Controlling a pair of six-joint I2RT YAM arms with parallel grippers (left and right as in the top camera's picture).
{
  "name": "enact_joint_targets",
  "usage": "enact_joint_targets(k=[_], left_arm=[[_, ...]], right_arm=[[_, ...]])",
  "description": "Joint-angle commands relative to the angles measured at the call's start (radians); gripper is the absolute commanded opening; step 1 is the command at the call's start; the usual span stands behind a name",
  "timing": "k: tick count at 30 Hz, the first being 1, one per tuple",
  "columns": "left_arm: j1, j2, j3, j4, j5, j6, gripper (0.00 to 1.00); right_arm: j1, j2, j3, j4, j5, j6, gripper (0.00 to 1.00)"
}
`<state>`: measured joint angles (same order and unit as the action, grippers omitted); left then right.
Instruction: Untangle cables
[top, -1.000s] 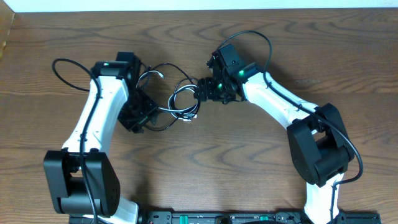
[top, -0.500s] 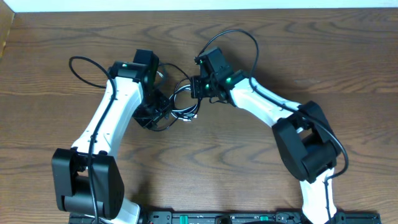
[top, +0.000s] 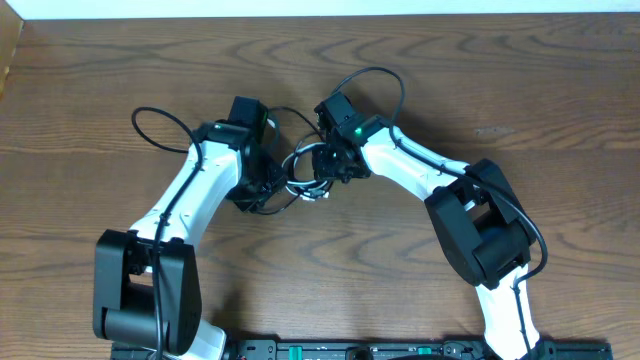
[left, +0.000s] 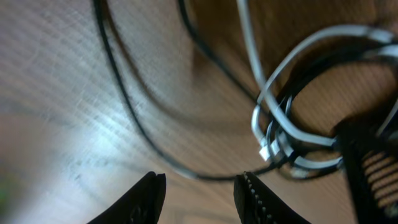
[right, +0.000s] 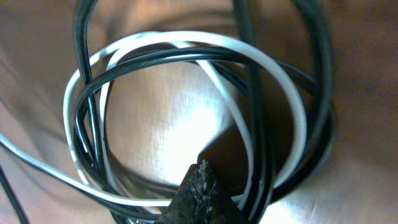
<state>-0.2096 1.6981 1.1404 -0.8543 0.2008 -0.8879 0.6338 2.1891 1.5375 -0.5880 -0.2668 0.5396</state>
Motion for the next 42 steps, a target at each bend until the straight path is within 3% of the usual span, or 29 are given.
enact_joint_targets(k=[1, 9, 15, 18, 23, 27, 32, 36, 42], left_arm=[[-0.004, -0.019, -0.033, 0.032, -0.01, -0.008, 0.41], [-0.024, -0.019, -0.045, 0.045, -0.01, -0.008, 0.42], [-0.026, -0.019, -0.045, 0.043, -0.002, -0.008, 0.42], [-0.038, -0.019, -0.045, 0.002, -0.002, -0.008, 0.42], [-0.064, -0.019, -0.046, -0.043, -0.001, -0.009, 0.42], [-0.098, -0.019, -0.046, -0.05, 0.011, -0.009, 0.42], [-0.134, -0.019, -0.046, -0.046, 0.013, -0.014, 0.42], [-0.143, -0.019, -0.046, -0.034, -0.064, -0.104, 0.42], [-0.143, -0.019, -0.069, 0.043, -0.105, -0.17, 0.42]], right_arm=[[0.02, 0.014, -0.014, -0.03, -0.086, 0.014, 0.01], [0.028, 0.006, 0.018, 0.005, -0.241, 0.058, 0.01], [0.027, -0.055, 0.048, -0.013, -0.202, -0.068, 0.01], [0.021, -0.077, 0.048, -0.038, -0.175, -0.239, 0.2], [0.001, -0.076, 0.046, -0.086, 0.042, -0.277, 0.36], [-0.004, -0.076, 0.035, -0.09, 0.056, -0.34, 0.52], [-0.005, -0.076, 0.011, -0.104, 0.096, -0.338, 0.53], [0.001, -0.076, -0.003, -0.121, 0.095, -0.327, 0.52], [0.03, -0.076, -0.003, -0.232, 0.092, -0.167, 0.45]])
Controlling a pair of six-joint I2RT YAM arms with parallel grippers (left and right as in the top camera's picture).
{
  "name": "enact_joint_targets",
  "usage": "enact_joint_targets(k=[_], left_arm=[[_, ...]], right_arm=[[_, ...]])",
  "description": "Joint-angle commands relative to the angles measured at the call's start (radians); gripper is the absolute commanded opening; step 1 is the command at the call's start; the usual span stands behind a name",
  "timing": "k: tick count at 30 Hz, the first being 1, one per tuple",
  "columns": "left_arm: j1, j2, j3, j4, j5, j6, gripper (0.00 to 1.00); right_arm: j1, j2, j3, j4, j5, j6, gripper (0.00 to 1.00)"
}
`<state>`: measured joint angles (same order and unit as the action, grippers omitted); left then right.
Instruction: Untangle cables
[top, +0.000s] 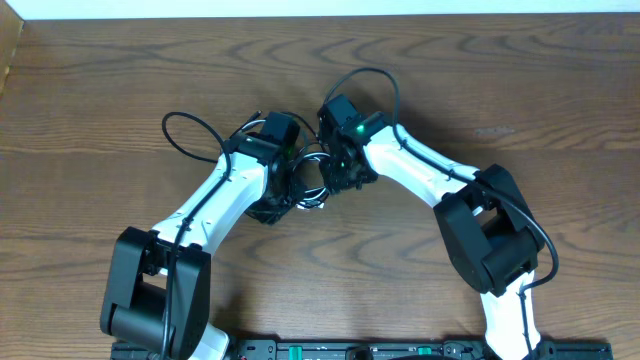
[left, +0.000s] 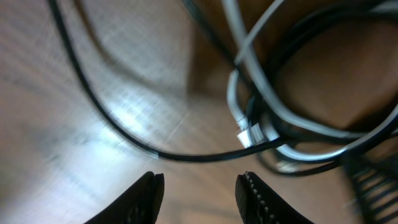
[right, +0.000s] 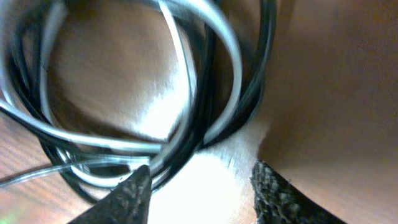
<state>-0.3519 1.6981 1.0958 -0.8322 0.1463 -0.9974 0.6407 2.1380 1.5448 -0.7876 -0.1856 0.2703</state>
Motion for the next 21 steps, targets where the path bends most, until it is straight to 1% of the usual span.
enact_joint_targets(k=[1, 4, 6, 8, 9, 13, 16, 18, 21], left_arm=[[-0.001, -0.019, -0.033, 0.036, -0.05, -0.071, 0.43], [-0.001, -0.019, -0.053, 0.076, -0.051, -0.082, 0.43], [-0.001, -0.019, -0.054, 0.089, -0.051, -0.082, 0.43], [-0.001, -0.019, -0.054, 0.096, -0.052, -0.082, 0.43], [-0.001, -0.019, -0.054, 0.098, -0.058, -0.082, 0.43], [-0.001, -0.019, -0.054, 0.097, -0.117, -0.082, 0.43], [0.0, -0.019, -0.054, 0.085, -0.131, -0.082, 0.43], [-0.001, -0.019, -0.054, 0.07, -0.121, -0.082, 0.43], [-0.001, -0.019, -0.054, 0.061, -0.066, -0.082, 0.43]], right_arm=[[0.028, -0.025, -0.01, -0.046, 0.011, 0.127, 0.42], [0.046, -0.025, -0.01, -0.061, 0.005, 0.164, 0.36], [0.056, -0.025, -0.01, -0.056, -0.015, 0.186, 0.29], [0.067, -0.025, -0.01, -0.048, -0.038, 0.203, 0.27], [0.069, -0.025, -0.01, -0.042, -0.038, 0.204, 0.23], [0.065, -0.027, -0.003, -0.031, -0.079, 0.204, 0.14], [0.044, -0.034, 0.007, -0.031, -0.14, 0.204, 0.15], [0.026, -0.04, 0.01, -0.032, -0.147, 0.204, 0.18], [-0.003, -0.04, 0.01, -0.032, -0.146, 0.204, 0.27]])
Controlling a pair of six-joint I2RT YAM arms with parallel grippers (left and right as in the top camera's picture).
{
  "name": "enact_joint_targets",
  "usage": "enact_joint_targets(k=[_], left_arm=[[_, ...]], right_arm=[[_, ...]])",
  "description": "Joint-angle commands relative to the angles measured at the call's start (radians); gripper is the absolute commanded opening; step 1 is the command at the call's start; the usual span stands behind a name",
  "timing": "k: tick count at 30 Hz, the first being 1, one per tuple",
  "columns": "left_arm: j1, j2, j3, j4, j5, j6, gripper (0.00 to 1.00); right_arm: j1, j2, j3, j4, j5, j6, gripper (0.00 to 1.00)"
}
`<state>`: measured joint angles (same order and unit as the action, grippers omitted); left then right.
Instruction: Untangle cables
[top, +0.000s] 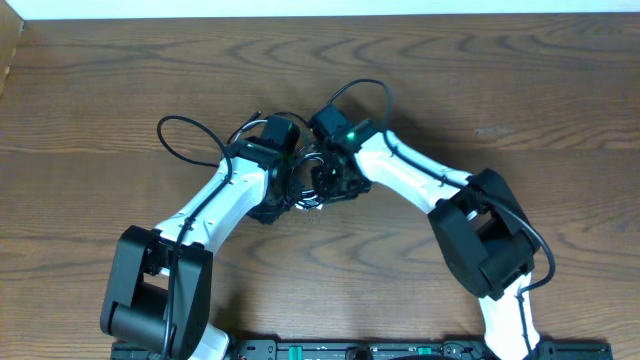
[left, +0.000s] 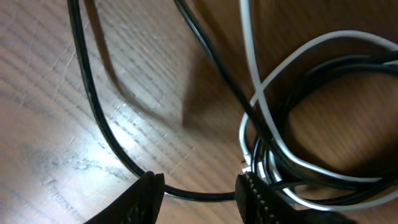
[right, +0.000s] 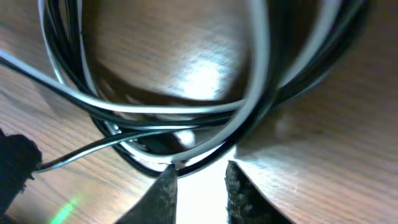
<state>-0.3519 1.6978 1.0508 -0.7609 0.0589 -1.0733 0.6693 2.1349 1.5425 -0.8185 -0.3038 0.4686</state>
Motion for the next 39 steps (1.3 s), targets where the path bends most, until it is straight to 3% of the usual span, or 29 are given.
enact_joint_targets(k=[1, 7, 17, 23, 29, 35, 39], left_arm=[[-0.001, -0.018, -0.009, -0.01, 0.036, -0.006, 0.43], [-0.001, -0.018, -0.013, -0.032, 0.08, -0.099, 0.43], [0.013, -0.019, -0.013, -0.039, 0.099, -0.269, 0.46], [0.031, -0.018, -0.012, -0.039, 0.092, -0.31, 0.46], [-0.01, -0.016, -0.017, -0.037, 0.077, -0.448, 0.46], [-0.059, 0.01, -0.017, -0.011, -0.048, -0.578, 0.5], [-0.059, 0.032, -0.017, 0.03, -0.072, -0.578, 0.4]], right_arm=[[-0.042, -0.037, 0.012, -0.003, -0.028, 0.004, 0.31], [-0.085, -0.035, 0.012, 0.043, -0.005, -0.005, 0.41], [-0.096, -0.035, 0.012, 0.083, -0.002, -0.013, 0.5], [-0.093, -0.034, 0.012, 0.084, 0.007, -0.029, 0.51], [-0.092, -0.034, 0.012, 0.091, 0.006, -0.029, 0.51], [-0.076, -0.034, 0.012, 0.09, 0.006, -0.035, 0.52], [-0.072, -0.034, 0.012, 0.089, 0.006, -0.039, 0.52]])
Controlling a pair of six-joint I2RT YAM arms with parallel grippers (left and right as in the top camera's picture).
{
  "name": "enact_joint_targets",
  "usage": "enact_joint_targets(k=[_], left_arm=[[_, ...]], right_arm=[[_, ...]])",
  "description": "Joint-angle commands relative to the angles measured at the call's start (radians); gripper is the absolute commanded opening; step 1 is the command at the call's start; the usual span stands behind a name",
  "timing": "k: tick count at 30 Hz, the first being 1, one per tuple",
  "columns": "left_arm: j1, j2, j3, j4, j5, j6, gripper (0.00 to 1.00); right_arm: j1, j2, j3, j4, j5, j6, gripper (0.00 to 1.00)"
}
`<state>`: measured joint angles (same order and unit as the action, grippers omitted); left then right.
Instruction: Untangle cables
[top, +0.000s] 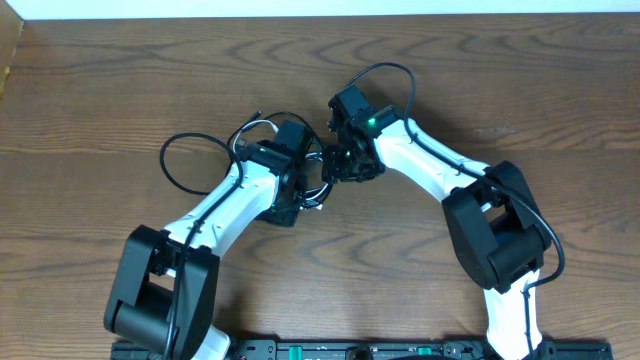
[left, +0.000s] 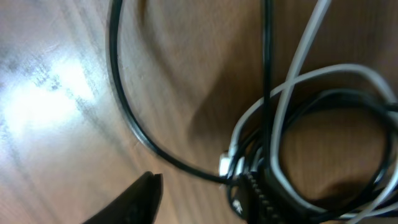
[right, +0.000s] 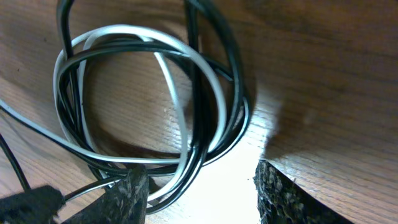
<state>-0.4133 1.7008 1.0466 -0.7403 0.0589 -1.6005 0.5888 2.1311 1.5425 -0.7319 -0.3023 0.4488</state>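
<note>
A coil of white and black cables (top: 318, 182) lies on the wooden table between my two grippers. In the right wrist view the coil (right: 149, 99) is a tangled ring of white and black strands just ahead of my right gripper (right: 205, 196), which is open wide, with a few strands crossing beside its left finger (right: 127, 196). My left gripper (left: 198, 199) is open too. Its right finger (left: 249, 199) lies over the coil's edge, next to a white plug (left: 227, 167). One black cable (left: 134, 124) curves away to the left.
A black cable loop (top: 190, 165) lies on the table left of the left arm. Another black loop (top: 385, 80) arches above the right wrist. Bare wooden tabletop (top: 480, 60) surrounds the tangle; a pale strip runs along the far edge.
My right gripper's jaws stood narrow at the coil's rim; now they are wide apart and the gripper sits further up and right. The left gripper has shifted right, onto the coil's edge.
At first my right gripper was shut over the coil and the left stood open to its left. Then the right was open and the left nearer the tangle. Then the right's jaws were narrow at the coil's rim. Now both are open at the coil.
</note>
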Motion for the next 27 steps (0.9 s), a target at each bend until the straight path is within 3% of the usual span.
enact_joint_targets(k=[1, 8, 10, 13, 14, 21, 27], left_arm=[[0.002, 0.036, -0.013, 0.014, -0.077, -0.05, 0.38], [0.003, 0.072, -0.013, 0.044, -0.124, -0.05, 0.28], [0.003, 0.077, -0.013, 0.051, -0.14, -0.05, 0.25], [0.006, 0.077, -0.013, 0.056, -0.189, -0.044, 0.08], [0.01, 0.077, -0.013, 0.064, -0.199, -0.022, 0.08], [0.073, 0.064, -0.013, 0.191, -0.198, 0.435, 0.08], [0.16, 0.053, -0.013, 0.269, -0.031, 0.677, 0.07]], right_arm=[[0.01, -0.03, 0.012, 0.002, 0.005, -0.018, 0.51], [0.03, 0.0, 0.011, 0.002, 0.004, 0.053, 0.46], [0.039, 0.003, 0.01, 0.003, 0.005, 0.052, 0.39], [0.054, 0.003, 0.01, 0.007, 0.005, 0.052, 0.27], [0.058, 0.003, 0.01, 0.007, 0.004, 0.052, 0.25], [0.048, 0.003, 0.01, -0.01, -0.015, 0.005, 0.01], [0.006, 0.003, 0.01, 0.008, -0.211, -0.124, 0.01]])
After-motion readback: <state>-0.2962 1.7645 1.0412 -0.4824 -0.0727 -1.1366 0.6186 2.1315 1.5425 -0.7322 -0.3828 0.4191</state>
